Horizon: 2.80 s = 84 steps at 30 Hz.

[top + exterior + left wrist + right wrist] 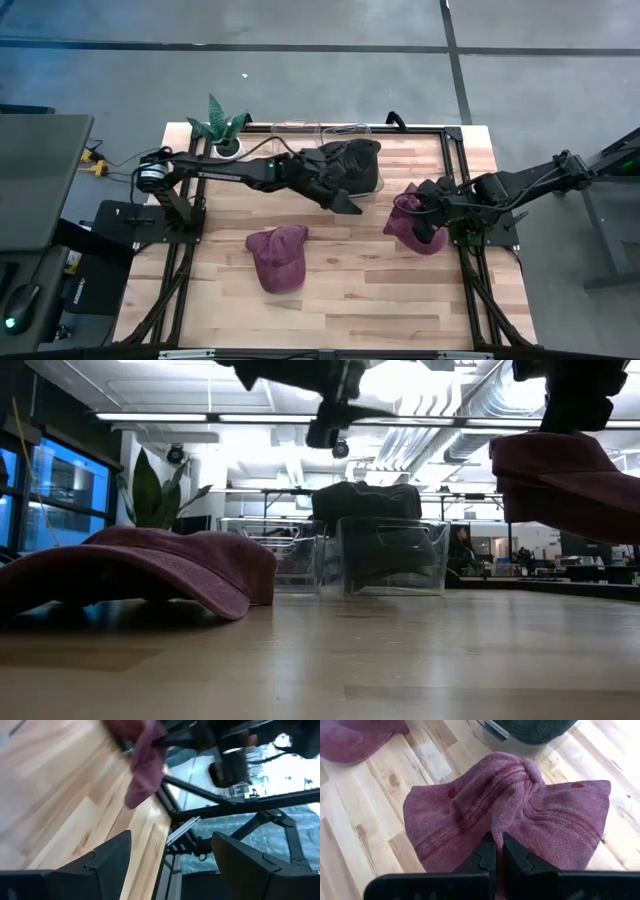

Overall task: Pick & Place hat
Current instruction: Put the right dark red cap into the left transparent bin

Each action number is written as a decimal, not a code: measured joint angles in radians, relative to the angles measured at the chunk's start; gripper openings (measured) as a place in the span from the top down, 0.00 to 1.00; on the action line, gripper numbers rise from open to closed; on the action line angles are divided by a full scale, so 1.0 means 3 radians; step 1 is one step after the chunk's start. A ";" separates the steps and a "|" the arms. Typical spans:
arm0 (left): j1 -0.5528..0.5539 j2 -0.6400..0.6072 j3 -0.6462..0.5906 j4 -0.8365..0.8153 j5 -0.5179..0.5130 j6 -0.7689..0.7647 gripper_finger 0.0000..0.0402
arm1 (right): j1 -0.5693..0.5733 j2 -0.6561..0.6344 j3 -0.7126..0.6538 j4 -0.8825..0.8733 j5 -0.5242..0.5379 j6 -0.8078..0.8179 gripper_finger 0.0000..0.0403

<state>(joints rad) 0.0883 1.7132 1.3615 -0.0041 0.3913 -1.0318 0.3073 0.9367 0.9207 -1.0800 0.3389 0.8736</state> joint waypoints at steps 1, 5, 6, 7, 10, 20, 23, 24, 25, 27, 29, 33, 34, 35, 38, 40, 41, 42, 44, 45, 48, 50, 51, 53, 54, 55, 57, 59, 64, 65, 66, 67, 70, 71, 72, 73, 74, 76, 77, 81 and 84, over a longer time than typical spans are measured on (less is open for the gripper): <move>0.0001 0.0047 0.0043 -0.0017 0.0020 -0.0033 0.33 | 0.0000 0.0000 0.0000 0.0000 0.0002 -0.0023 1.00; 0.0002 0.0123 0.0121 0.0006 0.0111 -0.0080 0.33 | -0.0010 0.0000 0.0000 0.0033 0.0026 -0.0162 1.00; 0.0003 0.0124 0.0120 0.0002 0.0146 -0.0101 0.33 | -0.0024 0.0004 0.0000 0.0063 0.0009 -0.0207 1.00; 0.0001 0.0124 0.0120 -0.0004 0.0151 -0.0115 0.33 | -0.0034 0.0016 0.0000 0.0096 -0.0011 -0.0246 1.00; 0.0004 0.0124 0.0120 -0.0044 0.0158 -0.0130 0.33 | -0.0045 0.0025 0.0000 0.0206 -0.0012 -0.0388 1.00; 0.0063 -0.0144 0.0119 -0.0645 0.0131 0.0127 0.33 | -0.0347 0.0220 0.0102 0.0349 -0.0111 -0.0769 1.00; 0.0156 -0.0257 0.0114 -0.0855 0.0157 0.0201 0.33 | -0.0398 0.0343 0.0284 0.0328 -0.0055 -0.0834 1.00; 0.0187 -0.0303 0.0116 -0.0889 0.0159 0.0243 0.33 | -0.0422 0.0387 0.0350 0.0324 -0.0045 -0.0866 1.00; 0.0217 -0.0360 0.0117 -0.0971 0.0160 0.0309 0.33 | -0.0458 0.0445 0.0429 0.0324 -0.0049 -0.0917 1.00; 0.0280 -0.0428 0.0117 -0.1106 0.0173 0.0432 0.33 | -0.0526 0.0576 0.0595 0.0288 -0.0037 -0.1018 1.00; 0.0346 -0.0486 0.0116 -0.1254 0.0175 0.0520 0.33 | -0.0593 0.0723 0.0775 0.0222 0.0027 -0.1113 1.00; 0.0482 -0.0662 0.0121 -0.1401 0.0174 0.0651 0.33 | -0.0738 0.1049 0.1090 0.0146 0.0105 -0.1280 1.00; 0.0511 -0.0702 0.0121 -0.1451 0.0173 0.0665 0.33 | -0.0771 0.1124 0.1160 0.0121 0.0124 -0.1311 1.00; 0.0537 -0.0731 0.0120 -0.1515 0.0173 0.0685 0.33 | -0.0796 0.1207 0.1235 0.0107 0.0141 -0.1348 1.00; 0.0587 -0.0760 0.0115 -0.1537 0.0163 0.0726 0.33 | -0.0833 0.1457 0.1426 0.0040 0.0203 -0.1460 1.00; 0.0632 -0.0761 0.0115 -0.1543 0.0184 0.0730 0.33 | -0.0834 0.1608 0.1528 -0.0024 0.0252 -0.1523 1.00; 0.0651 -0.0759 0.0115 -0.1547 0.0220 0.0728 0.33 | -0.0834 0.1667 0.1570 -0.0049 0.0271 -0.1535 1.00; 0.0671 -0.0758 0.0115 -0.1549 0.0252 0.0723 0.33 | -0.0833 0.1720 0.1605 -0.0077 0.0275 -0.1547 1.00; 0.0679 -0.0758 0.0115 -0.1553 0.0293 0.0723 0.33 | -0.0833 0.1794 0.1650 -0.0110 0.0288 -0.1571 1.00; 0.0678 -0.0758 0.0115 -0.1560 0.0300 0.0721 0.33 | -0.0833 0.1826 0.1663 -0.0111 0.0303 -0.1580 1.00; 0.0662 -0.0758 0.0115 -0.1571 0.0326 0.0721 0.33 | -0.0834 0.1889 0.1675 -0.0114 0.0303 -0.1590 1.00; 0.0662 -0.0758 0.0115 -0.1569 0.0330 0.0721 0.33 | -0.0834 0.1901 0.1675 -0.0144 0.0264 -0.1607 1.00; 0.0665 -0.0758 0.0115 -0.1569 0.0327 0.0721 0.33 | -0.0834 0.1901 0.1675 -0.0163 0.0248 -0.1608 1.00; 0.0666 -0.0758 0.0115 -0.1568 0.0322 0.0721 0.33 | -0.0827 0.1894 0.1676 -0.0182 0.0245 -0.1633 1.00; 0.0666 -0.0758 0.0115 -0.1565 0.0321 0.0721 0.33 | -0.0827 0.1884 0.1676 -0.0201 0.0243 -0.1649 1.00; 0.0666 -0.0758 0.0115 -0.1565 0.0315 0.0720 0.33 | -0.0827 0.1881 0.1676 -0.0212 0.0242 -0.1664 1.00; 0.0666 -0.0758 0.0115 -0.1565 0.0290 0.0720 0.33 | -0.0827 0.1876 0.1676 -0.0215 0.0237 -0.1687 1.00; 0.0666 -0.0758 0.0115 -0.1562 0.0269 0.0720 0.33 | -0.0827 0.1876 0.1676 -0.0206 0.0238 -0.1741 1.00; 0.0665 -0.0758 0.0115 -0.1561 0.0289 0.0708 0.33 | -0.0828 0.1876 0.1676 -0.0152 0.0252 -0.1923 1.00; 0.0665 -0.0758 0.0115 -0.1561 0.0301 0.0705 0.33 | -0.0828 0.1876 0.1676 -0.0151 0.0250 -0.1968 1.00; 0.0665 -0.0758 0.0115 -0.1558 0.0301 0.0687 0.33 | -0.0827 0.1876 0.1676 -0.0151 0.0244 -0.2009 1.00; 0.0665 -0.0758 0.0115 -0.1555 0.0301 0.0663 0.33 | -0.0827 0.1876 0.1676 -0.0151 0.0240 -0.2051 1.00; 0.0665 -0.0758 0.0115 -0.1529 0.0312 0.0620 0.33 | -0.0827 0.1876 0.1676 -0.0134 0.0253 -0.2174 1.00; 0.0665 -0.0758 0.0115 -0.1528 0.0312 0.0618 0.33 | -0.0827 0.1876 0.1676 -0.0129 0.0268 -0.2207 1.00; 0.0665 -0.0758 0.0115 -0.1528 0.0314 0.0616 0.33 | -0.0827 0.1876 0.1676 -0.0124 0.0283 -0.2237 1.00; 0.0665 -0.0758 0.0115 -0.1528 0.0320 0.0599 0.33 | -0.0827 0.1876 0.1676 -0.0125 0.0297 -0.2257 1.00; 0.0665 -0.0758 0.0115 -0.1528 0.0343 0.0575 0.33 | -0.0829 0.1876 0.1676 -0.0124 0.0314 -0.2282 1.00; 0.0665 -0.0758 0.0115 -0.1514 0.0425 0.0536 0.33 | -0.0828 0.1876 0.1676 -0.0073 0.0335 -0.2353 1.00; 0.0665 -0.0758 0.0115 -0.1511 0.0439 0.0531 0.33 | -0.0828 0.1876 0.1676 -0.0029 0.0343 -0.2395 1.00; 0.0665 -0.0758 0.0115 -0.1508 0.0484 0.0504 0.33 | -0.0828 0.1876 0.1676 0.0041 0.0448 -0.2519 1.00; 0.0665 -0.0757 0.0115 -0.1503 0.0484 0.0481 0.33 | -0.0829 0.1874 0.1676 0.0080 0.0512 -0.2585 1.00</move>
<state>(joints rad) 0.2878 1.4860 1.3960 -0.4550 0.5365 -0.8876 0.0586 1.4991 1.4235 -1.0561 0.4925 0.0979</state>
